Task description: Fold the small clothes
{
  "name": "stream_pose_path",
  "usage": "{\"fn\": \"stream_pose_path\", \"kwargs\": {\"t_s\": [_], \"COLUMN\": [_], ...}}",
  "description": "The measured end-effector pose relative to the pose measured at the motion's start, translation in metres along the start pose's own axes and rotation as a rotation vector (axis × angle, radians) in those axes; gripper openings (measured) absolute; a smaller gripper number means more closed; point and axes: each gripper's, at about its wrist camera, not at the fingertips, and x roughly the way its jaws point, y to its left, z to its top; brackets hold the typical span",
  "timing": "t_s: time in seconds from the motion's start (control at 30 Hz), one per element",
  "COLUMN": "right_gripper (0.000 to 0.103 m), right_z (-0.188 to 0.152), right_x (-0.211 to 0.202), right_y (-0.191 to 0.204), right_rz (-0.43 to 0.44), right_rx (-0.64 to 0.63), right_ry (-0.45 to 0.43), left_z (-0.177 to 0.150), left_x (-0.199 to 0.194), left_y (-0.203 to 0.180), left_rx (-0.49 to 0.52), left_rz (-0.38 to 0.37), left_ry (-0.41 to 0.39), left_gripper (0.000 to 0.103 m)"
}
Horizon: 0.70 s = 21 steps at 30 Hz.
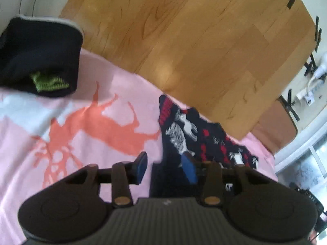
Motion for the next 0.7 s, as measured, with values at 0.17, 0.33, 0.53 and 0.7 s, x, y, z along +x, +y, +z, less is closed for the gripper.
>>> {"fn": "stream_pose_path", "kwargs": {"t_s": [0.17, 0.33, 0.53, 0.7], "right_gripper": [0.056, 0.058, 0.054, 0.025], "right_z": [-0.032, -0.066, -0.092, -0.080], "right_x": [-0.027, -0.051, -0.043, -0.042], "right_y": [-0.024, -0.054, -0.033, -0.016], "right_rz": [0.097, 0.155, 0.233, 0.200], "right_rx": [-0.015, 0.136, 0.187, 0.154], "right_ry": [0.086, 0.216, 0.273, 0.242], "left_z": [-0.036, -0.057, -0.064, -0.054], "left_x": [-0.008, -0.013, 0.011, 0.006], "left_y": [0.026, 0.023, 0.013, 0.027], "left_rx": [0.014, 0.007, -0.013, -0.098], "left_rz": [-0.040, -0.173, -0.081, -0.107], "left_ry": [0.094, 0.196, 0.192, 0.187], "left_gripper": [0.065, 0.083, 0.017, 0.014]}}
